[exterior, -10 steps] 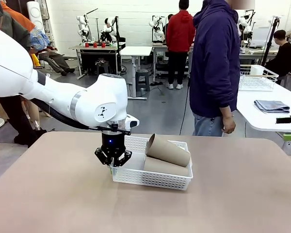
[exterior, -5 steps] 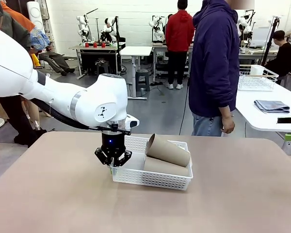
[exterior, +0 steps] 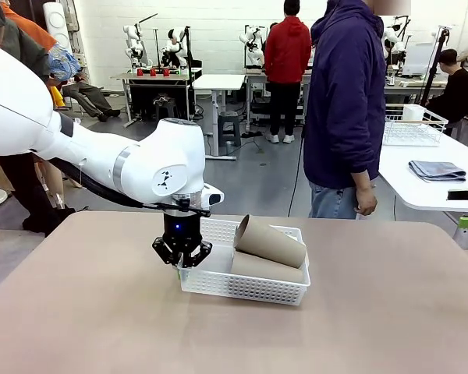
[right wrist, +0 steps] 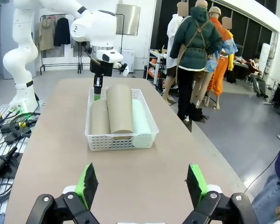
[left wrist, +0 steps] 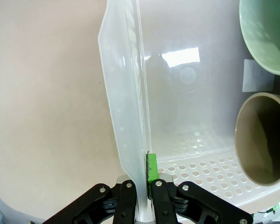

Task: Clean and organize the cups into the basket.
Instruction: Move the Organizing basket back to the left side of the table.

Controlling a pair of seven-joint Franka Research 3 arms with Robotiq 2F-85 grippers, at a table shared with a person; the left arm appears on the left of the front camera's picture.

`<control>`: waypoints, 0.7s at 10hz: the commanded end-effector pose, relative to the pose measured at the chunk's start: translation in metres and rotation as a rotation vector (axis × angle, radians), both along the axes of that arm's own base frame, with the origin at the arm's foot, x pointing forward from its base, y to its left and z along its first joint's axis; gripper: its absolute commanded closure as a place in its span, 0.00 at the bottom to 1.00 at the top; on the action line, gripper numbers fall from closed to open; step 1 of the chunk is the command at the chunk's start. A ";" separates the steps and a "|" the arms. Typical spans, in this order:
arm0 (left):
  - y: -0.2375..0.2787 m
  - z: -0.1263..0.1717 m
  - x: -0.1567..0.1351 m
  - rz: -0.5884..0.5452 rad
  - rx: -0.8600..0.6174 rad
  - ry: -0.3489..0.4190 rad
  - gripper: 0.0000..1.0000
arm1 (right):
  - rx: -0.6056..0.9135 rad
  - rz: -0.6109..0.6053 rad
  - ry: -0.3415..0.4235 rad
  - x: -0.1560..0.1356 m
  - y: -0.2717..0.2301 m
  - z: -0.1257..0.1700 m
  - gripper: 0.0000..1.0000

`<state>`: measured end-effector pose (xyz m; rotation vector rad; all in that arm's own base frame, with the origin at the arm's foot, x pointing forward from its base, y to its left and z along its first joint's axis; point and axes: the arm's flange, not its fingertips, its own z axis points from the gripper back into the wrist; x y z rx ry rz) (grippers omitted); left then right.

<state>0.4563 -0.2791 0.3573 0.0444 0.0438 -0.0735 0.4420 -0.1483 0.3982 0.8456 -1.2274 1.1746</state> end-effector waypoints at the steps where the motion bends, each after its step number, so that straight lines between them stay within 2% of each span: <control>1: -0.002 0.000 -0.001 -0.002 0.001 0.000 1.00 | 0.001 -0.005 0.001 -0.002 0.000 -0.003 0.00; 7: -0.002 0.000 -0.001 -0.002 0.001 0.000 1.00 | 0.001 -0.005 0.001 -0.002 0.000 -0.003 0.00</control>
